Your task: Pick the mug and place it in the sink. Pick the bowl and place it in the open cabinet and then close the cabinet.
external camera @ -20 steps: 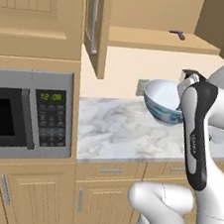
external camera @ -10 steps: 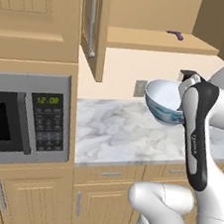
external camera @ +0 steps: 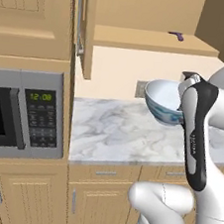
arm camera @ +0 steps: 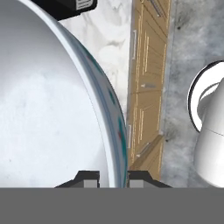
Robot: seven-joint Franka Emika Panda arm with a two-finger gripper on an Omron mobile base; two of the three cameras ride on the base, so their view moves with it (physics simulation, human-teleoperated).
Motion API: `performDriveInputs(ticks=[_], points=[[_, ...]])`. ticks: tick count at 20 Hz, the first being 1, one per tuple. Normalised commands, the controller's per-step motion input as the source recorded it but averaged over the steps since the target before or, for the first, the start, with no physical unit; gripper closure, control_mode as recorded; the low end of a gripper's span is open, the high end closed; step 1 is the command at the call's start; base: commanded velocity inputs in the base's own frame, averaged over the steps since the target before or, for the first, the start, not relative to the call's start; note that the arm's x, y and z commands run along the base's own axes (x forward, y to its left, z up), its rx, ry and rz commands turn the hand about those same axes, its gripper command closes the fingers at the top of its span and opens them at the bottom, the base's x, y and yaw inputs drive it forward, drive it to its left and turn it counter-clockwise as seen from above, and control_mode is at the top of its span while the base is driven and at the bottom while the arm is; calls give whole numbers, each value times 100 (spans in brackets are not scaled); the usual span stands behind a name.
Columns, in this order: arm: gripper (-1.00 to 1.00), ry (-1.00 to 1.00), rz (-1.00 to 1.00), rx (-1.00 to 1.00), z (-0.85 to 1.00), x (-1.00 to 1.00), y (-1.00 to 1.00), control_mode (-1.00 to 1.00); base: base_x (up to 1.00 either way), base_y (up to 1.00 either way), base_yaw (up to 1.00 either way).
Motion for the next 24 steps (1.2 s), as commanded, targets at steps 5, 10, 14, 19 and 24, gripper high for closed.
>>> performDriveInputs(ticks=[5, 10, 14, 19, 24], points=[[100, 0, 0, 0, 0, 0, 0, 100, 18, -23, 12], [100, 0, 0, 0, 0, 0, 0, 100, 55, 34, 6], [100, 0, 0, 0, 0, 0, 0, 100, 67, -22, 4], [100, 0, 0, 0, 0, 0, 0, 100, 27, -36, 3], [100, 0, 0, 0, 0, 0, 0, 100, -1, -3, 0]])
